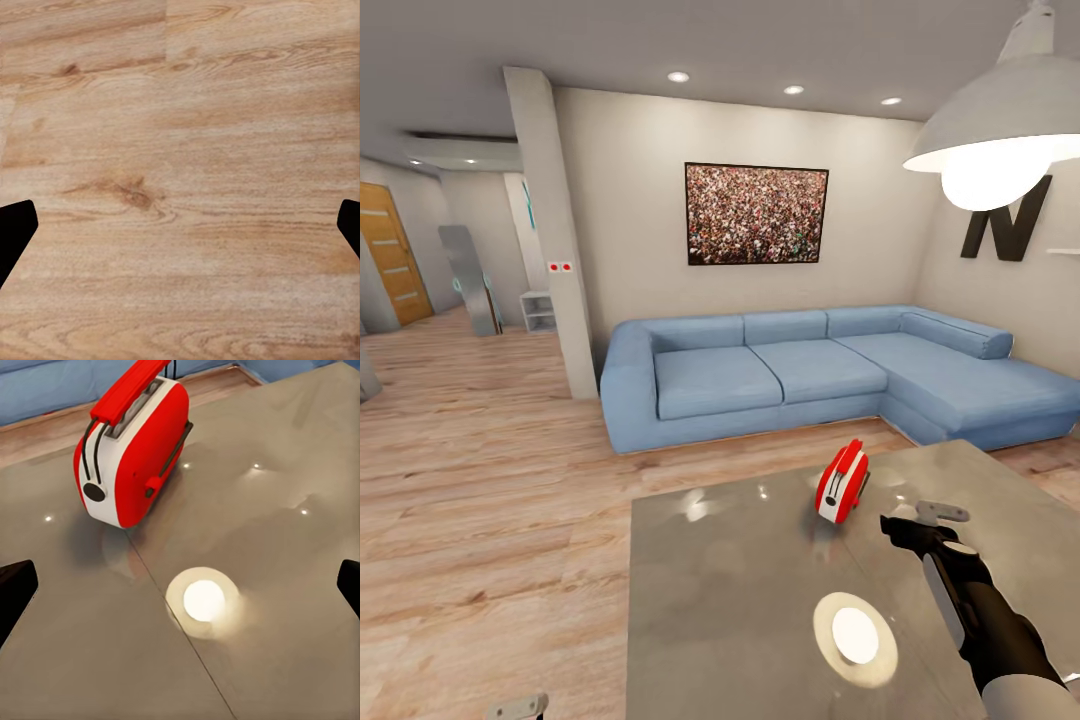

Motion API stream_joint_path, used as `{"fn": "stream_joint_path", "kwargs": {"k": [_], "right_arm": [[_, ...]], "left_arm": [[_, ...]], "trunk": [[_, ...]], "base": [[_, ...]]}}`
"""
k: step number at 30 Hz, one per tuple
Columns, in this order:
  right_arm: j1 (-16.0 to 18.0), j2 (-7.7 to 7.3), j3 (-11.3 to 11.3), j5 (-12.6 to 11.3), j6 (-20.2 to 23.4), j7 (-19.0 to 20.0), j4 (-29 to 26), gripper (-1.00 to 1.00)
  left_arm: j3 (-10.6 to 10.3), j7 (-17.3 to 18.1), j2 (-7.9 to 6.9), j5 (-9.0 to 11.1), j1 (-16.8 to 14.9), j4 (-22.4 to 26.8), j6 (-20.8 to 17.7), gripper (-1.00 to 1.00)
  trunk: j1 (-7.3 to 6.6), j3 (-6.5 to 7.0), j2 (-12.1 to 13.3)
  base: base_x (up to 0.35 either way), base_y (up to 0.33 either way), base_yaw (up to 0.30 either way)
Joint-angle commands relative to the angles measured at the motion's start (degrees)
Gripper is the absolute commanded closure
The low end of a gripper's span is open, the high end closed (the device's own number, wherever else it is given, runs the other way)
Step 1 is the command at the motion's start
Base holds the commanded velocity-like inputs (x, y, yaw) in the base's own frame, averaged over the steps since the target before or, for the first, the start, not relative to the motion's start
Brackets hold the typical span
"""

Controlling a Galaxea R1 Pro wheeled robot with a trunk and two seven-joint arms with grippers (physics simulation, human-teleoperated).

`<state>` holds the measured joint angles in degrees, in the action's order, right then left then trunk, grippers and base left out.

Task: Turn on the radio receiver that's on the table in the living room.

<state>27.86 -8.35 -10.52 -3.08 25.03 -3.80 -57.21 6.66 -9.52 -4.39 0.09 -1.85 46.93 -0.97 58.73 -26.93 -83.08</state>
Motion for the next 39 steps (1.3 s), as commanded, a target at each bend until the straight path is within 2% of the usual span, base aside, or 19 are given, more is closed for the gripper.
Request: {"fn": "stream_joint_path", "kwargs": {"k": [1,16,23,26,27,28,30,33,39], "right_arm": [[0.0,0.03,0.07,0.03,-0.03,-0.03,0.0,-1.0],[0.0,0.09,0.39,0.09,-0.07,-0.08,0.0,-1.0],[0.0,0.2,3.31,0.17,0.03,-0.1,-0.03,-1.0],[0.0,0.32,5.29,0.16,0.37,-0.03,-0.45,-1.0],[0.13,0.45,7.99,0.12,0.7,-0.1,-1.89,-1.0],[0.36,0.53,9.36,0.09,0.8,-0.17,-2.51,-1.0],[0.95,0.59,10.45,-0.05,0.88,-0.21,-2.91,-1.0],[3.78,0.86,11.79,-0.59,1.96,-0.24,-3.21,-1.0],[9.17,2.06,12.39,-0.84,5.92,-0.36,-3.18,-1.0]], "left_arm": [[-0.01,0.0,0.0,0.0,0.0,0.0,0.0,-1.0],[-0.03,-0.03,0.0,0.0,0.0,0.0,0.0,-1.0],[-0.05,-0.04,0.06,0.0,0.0,0.0,0.0,-1.0],[-0.06,-0.05,0.07,0.0,0.0,0.0,0.0,-1.0],[-0.06,-0.06,0.06,0.0,0.0,0.0,0.0,-1.0],[-0.07,-0.06,0.05,0.0,0.0,0.0,0.0,-1.0],[-0.07,-0.06,0.04,0.0,0.0,0.0,0.0,-1.0],[-0.07,-0.06,0.06,0.0,0.0,0.0,0.0,-1.0],[-0.07,-0.06,0.08,0.0,0.0,0.0,0.03,-1.0]], "trunk": [[0.0,0.0,0.0],[0.0,0.0,0.0],[0.0,0.0,0.0],[0.0,0.0,0.0],[0.0,0.0,0.0],[0.0,0.0,0.0],[0.0,0.0,0.0],[0.0,0.0,0.0],[0.0,0.0,0.0]], "base": [[0.0,0.0,0.0],[0.0,0.0,0.0],[0.0,0.0,0.0],[0.0,0.0,0.0],[0.0,0.0,0.0],[0.0,0.0,0.0],[0.0,0.0,0.0],[0.0,0.0,0.0],[0.0,0.0,0.0]]}}
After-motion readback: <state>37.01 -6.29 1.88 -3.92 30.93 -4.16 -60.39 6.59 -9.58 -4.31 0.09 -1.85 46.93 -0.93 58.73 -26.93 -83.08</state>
